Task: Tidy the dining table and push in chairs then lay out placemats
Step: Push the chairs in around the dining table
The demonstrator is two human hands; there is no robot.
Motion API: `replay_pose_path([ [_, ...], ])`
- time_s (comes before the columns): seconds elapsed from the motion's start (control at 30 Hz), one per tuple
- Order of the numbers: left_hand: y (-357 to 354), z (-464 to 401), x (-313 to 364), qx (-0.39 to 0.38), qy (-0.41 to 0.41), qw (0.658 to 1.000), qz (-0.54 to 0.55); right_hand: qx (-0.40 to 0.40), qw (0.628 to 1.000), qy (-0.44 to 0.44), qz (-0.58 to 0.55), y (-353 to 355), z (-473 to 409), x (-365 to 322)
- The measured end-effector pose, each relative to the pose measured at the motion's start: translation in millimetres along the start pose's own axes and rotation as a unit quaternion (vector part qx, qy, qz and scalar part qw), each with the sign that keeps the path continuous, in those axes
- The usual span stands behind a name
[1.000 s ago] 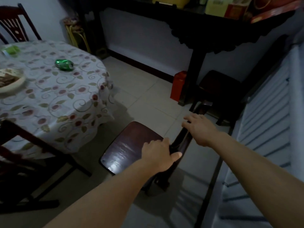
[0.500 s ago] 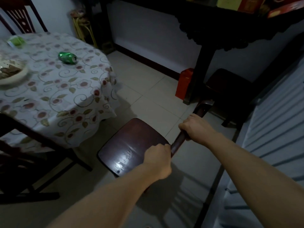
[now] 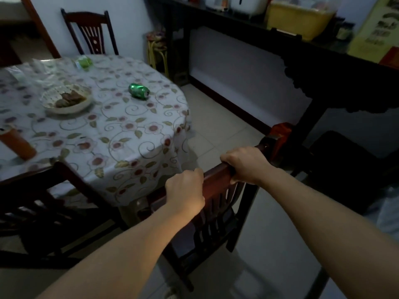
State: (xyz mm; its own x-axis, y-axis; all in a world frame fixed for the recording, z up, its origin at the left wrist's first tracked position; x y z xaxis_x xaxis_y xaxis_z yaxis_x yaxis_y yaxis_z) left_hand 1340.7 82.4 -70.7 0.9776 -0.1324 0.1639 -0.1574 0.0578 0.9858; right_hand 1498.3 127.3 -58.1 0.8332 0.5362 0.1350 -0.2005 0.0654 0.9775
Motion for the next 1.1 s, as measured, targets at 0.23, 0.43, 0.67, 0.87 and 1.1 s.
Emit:
replay_pose_path([
  [0.23, 34.0, -79.0, -71.2, 0.048, 0.027, 0.998, 0.032, -0.031, 0.998, 0.038, 0.027, 48.0, -109.2, -0.4],
  [0.43, 53.5, -124.4, -116.9, 0.048, 0.057, 0.997, 0.019, -0.023, 0.996, 0.077, 0.038, 72.6, -179.6, -1.9],
  [0.67, 51.9, -160.9, -146.7, 0.057, 0.086, 0.995, -0.016, 0.004, 0.986, 0.151, 0.064, 71.5, -241.2, -0.4],
  [0.87, 15.6, -178.3, -159.7, 0.066, 0.114, 0.991, -0.032, 0.043, 0.965, 0.251, 0.057, 35.8, -280.5, 1.5],
  [1.1, -9.4, -167.9, -166.7, 0.068, 0.121, 0.984, -0.109, 0.105, 0.930, 0.353, 0.011, 1.2, -290.6, -9.2],
])
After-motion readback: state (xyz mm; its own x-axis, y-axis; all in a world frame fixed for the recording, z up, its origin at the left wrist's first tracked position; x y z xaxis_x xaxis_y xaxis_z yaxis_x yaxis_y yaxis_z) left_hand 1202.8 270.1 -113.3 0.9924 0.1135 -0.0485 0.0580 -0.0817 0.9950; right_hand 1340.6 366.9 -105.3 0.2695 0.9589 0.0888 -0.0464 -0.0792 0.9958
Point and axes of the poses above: each hand's wrist, its own z-axis away from the middle knuckle, its own y-axis out of the back of the hand, x = y × z, the point moved 3 cm from there along -z, towards the middle knuckle, and after that the axes turned 7 degrees about y, right-handed, at the moved point
